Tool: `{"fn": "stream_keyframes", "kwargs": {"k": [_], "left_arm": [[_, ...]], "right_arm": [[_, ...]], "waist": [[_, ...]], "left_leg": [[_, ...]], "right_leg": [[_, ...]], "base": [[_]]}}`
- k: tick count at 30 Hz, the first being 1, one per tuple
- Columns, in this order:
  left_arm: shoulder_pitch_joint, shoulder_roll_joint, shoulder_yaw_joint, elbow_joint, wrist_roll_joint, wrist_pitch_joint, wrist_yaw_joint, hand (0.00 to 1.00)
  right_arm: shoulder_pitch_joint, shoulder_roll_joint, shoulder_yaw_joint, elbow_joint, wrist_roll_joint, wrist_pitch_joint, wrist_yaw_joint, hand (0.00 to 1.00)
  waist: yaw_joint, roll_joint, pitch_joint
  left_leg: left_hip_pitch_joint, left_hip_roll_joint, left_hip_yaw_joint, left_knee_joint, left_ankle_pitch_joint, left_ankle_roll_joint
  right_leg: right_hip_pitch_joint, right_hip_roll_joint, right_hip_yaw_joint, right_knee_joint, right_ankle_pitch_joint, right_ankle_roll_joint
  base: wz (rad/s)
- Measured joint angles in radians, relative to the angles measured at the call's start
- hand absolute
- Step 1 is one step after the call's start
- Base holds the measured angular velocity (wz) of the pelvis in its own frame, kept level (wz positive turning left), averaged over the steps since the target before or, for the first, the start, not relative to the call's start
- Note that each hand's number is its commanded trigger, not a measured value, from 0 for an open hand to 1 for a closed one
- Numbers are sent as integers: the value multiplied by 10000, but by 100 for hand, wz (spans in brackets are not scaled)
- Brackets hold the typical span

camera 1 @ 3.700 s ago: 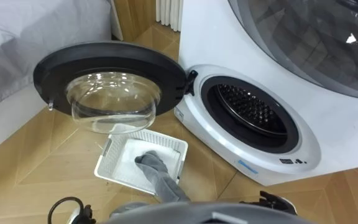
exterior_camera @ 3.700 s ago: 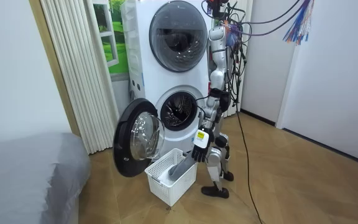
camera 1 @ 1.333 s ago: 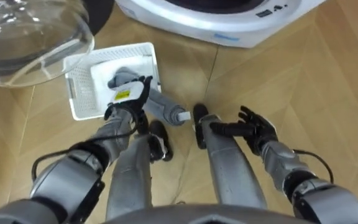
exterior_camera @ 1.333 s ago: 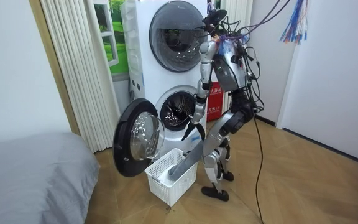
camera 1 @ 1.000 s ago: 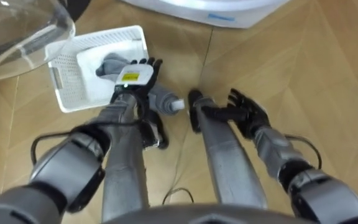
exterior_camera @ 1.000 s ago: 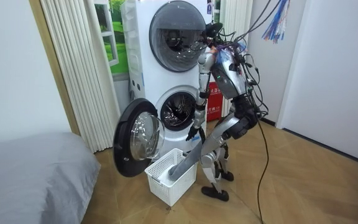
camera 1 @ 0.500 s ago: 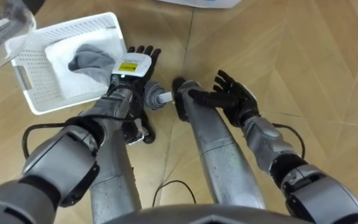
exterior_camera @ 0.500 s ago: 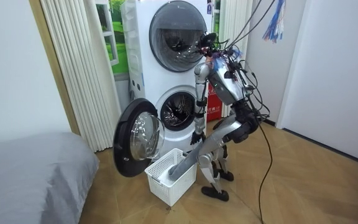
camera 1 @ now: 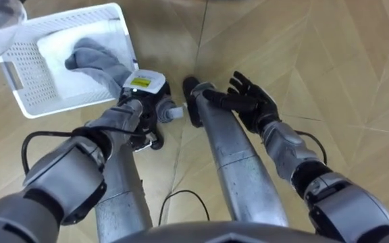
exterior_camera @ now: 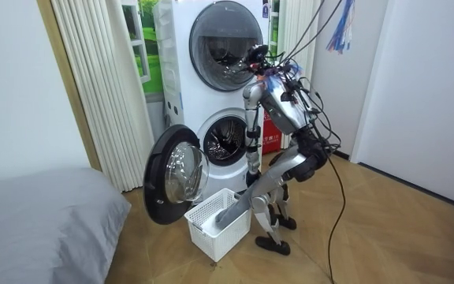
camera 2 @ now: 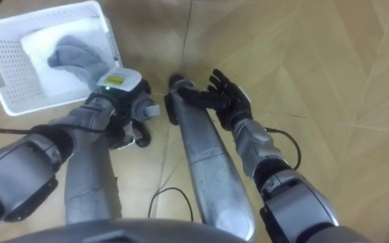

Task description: Put towel into washing machine

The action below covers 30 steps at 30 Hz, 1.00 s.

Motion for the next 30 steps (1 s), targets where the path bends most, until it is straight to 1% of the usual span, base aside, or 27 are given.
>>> {"fn": "stream_keyframes", "kwargs": {"k": [3,6,10,11,13,14,15,16,17,18,19,20,21,22,23,24,25,26,27,28,29,30], "left_arm": [[-46,-14,-219,-29,18,-5,-347,100],[-42,-29,-156,-26,36,-26,-593,100],[-17,-69,-134,-9,35,-72,-531,100],[41,-76,-82,0,21,-84,-398,100],[240,-179,159,31,22,-140,-52,100],[376,-238,303,10,19,-265,267,100],[517,-230,442,4,-8,-444,594,100],[590,-236,510,-15,-29,-543,745,100],[711,-235,652,-13,-119,-754,1049,100],[831,-189,760,-10,-306,-925,1410,100],[880,-158,876,-10,-370,-1030,1598,100],[961,-78,1165,-19,-409,-1220,2000,100],[978,32,1432,-21,-511,-1368,2397,100],[976,81,1634,-24,-555,-1428,2620,100],[979,170,2059,-28,-667,-1528,3065,100],[986,262,2389,-62,-753,-1573,3528,100],[1010,315,2565,-115,-755,-1574,3752,100],[1053,441,2902,-286,-793,-1596,4188,100],[1035,559,3167,-433,-979,-1720,4588,100],[1017,596,3297,-509,-1106,-1794,4741,100],[1023,594,3473,-719,-1524,-1913,4976,100],[1102,530,3482,-954,-1933,-2061,5020,100]], "right_arm": [[-6,23,13,15,-26,7,-68,0],[-37,22,149,281,18,-2,-88,0],[67,14,542,321,28,-8,-319,0],[142,18,580,294,29,-5,-419,0],[228,4,684,452,61,-10,-500,0],[268,-17,699,648,59,-11,-565,0],[333,-92,750,735,60,-10,-612,0],[380,-141,750,749,58,-10,-641,0],[477,-213,753,838,62,-19,-647,0],[584,-267,761,858,69,-21,-670,0],[675,-304,760,841,48,-38,-681,0],[818,-380,761,813,-37,-44,-695,0],[901,-455,724,778,-118,-46,-699,0],[897,-494,705,790,-218,-45,-711,0],[918,-585,668,840,-457,-41,-740,0],[901,-636,540,876,-708,-44,-758,0],[888,-641,430,903,-875,-49,-758,0],[877,-646,221,902,-1124,-67,-771,0],[841,-652,39,910,-1157,-81,-785,0],[822,-653,-10,922,-1150,-87,-821,0],[790,-674,-38,975,-1158,-97,-872,0],[762,-705,-35,995,-1252,-91,-882,0]], "waist": [[5,-51,-25],[41,-86,-25],[69,-100,-31],[83,-98,-31],[276,-81,-29],[408,-72,-33],[600,-70,-34],[679,-68,-34],[876,-35,-36],[1041,-1,-45],[1134,15,-46],[1224,54,-56],[1244,69,-66],[1290,71,-65],[1388,70,-65],[1423,78,-63],[1440,79,-65],[1465,84,-68],[1503,103,-70],[1541,106,-69],[1643,115,-68],[1740,135,-63]], "left_leg": [[21,-3,-10,-30,1,1],[287,17,-47,-151,2,3],[857,9,-36,-544,44,5],[1035,9,-30,-682,59,-3],[1392,8,-46,-867,63,-9],[1693,6,-65,-1028,68,-17],[2025,5,-72,-1223,80,-23],[2185,8,-75,-1333,93,-28],[2495,3,-78,-1564,127,-34],[2822,-2,-75,-1824,189,-40],[2994,-6,-78,-1957,210,-41],[3336,-51,-95,-2216,279,-41],[3671,-206,-134,-2558,409,-33],[3828,-236,-114,-2722,470,-21],[4164,-320,-102,-3006,553,-31],[4477,-389,-76,-3271,650,-19],[4631,-417,-80,-3392,681,-19],[4861,-472,-125,-3600,759,-27],[5005,-521,-176,-3755,836,-36],[5056,-539,-207,-3795,854,-43],[5151,-536,-280,-3792,864,-52],[5234,-522,-355,-3789,875,-70]], "right_leg": [[36,2,10,-45,0,0],[350,-4,-5,-210,0,2],[902,-33,-35,-592,32,35],[1102,-32,-48,-755,61,32],[1507,-1,-103,-1009,86,18],[1833,-4,-147,-1203,88,14],[2166,-11,-169,-1398,91,16],[2329,-24,-170,-1495,95,19],[2652,-24,-167,-1734,128,35],[2993,-26,-178,-2007,183,50],[3179,-32,-198,-2149,209,44],[3532,-74,-237,-2386,229,50],[3841,-211,-263,-2576,237,63],[3991,-232,-250,-2686,257,91],[4283,-286,-232,-2880,292,101],[4567,-347,-234,-3036,311,124],[4711,-369,-245,-3115,313,124],[4930,-401,-283,-3267,330,125],[5098,-479,-360,-3331,341,119],[5155,-507,-408,-3349,346,111],[5287,-529,-527,-3370,352,101],[5436,-538,-648,-3483,364,81]], "base": [[0],[0],[0],[-7],[-7],[0],[4],[0],[0],[0],[4],[18],[23],[19],[11],[10],[15],[18],[20],[19],[15],[15]]}}
